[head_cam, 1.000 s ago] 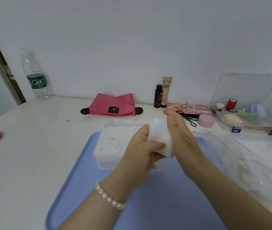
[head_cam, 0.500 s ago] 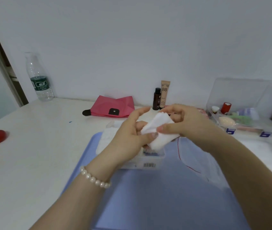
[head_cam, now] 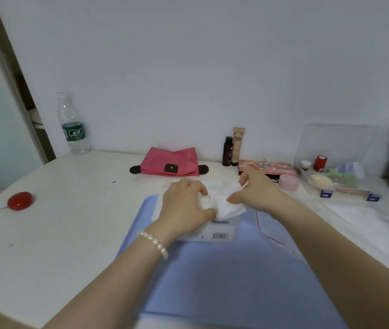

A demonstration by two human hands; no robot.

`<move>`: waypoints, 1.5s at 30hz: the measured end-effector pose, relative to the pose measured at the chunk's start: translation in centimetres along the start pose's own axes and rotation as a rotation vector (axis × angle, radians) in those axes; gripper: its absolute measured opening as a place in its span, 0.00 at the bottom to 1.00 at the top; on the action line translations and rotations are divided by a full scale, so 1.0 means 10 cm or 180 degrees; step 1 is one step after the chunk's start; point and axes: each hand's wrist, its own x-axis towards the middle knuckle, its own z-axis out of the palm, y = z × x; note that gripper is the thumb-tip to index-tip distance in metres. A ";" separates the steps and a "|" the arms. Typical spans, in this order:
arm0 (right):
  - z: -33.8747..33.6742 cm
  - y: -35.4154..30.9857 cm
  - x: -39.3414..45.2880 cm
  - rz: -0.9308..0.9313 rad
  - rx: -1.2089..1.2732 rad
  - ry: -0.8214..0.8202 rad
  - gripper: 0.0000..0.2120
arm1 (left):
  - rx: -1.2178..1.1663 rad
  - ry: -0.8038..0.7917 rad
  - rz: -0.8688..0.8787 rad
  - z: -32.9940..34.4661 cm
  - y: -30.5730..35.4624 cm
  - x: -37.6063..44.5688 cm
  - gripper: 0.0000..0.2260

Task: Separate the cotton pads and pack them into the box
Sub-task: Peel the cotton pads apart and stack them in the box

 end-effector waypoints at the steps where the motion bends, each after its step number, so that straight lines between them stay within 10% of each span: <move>1: 0.03 0.01 0.00 0.0011 -0.0043 -0.0008 0.19 | 0.0130 -0.0052 -0.0027 0.04 -0.01 0.00 0.19; 14: 0.13 -0.30 0.04 0.0165 -0.1537 -0.0692 0.14 | 0.0055 -0.0022 0.0178 0.11 -0.05 0.02 0.08; 26: 0.53 -0.42 0.03 0.0239 -0.2918 -0.0280 0.14 | 0.0459 0.0140 0.0176 0.13 -0.07 -0.01 0.14; 45: 0.60 -0.55 0.11 0.0463 -0.2315 -0.0815 0.20 | -0.0125 0.0290 -0.0221 -0.01 -0.40 -0.14 0.14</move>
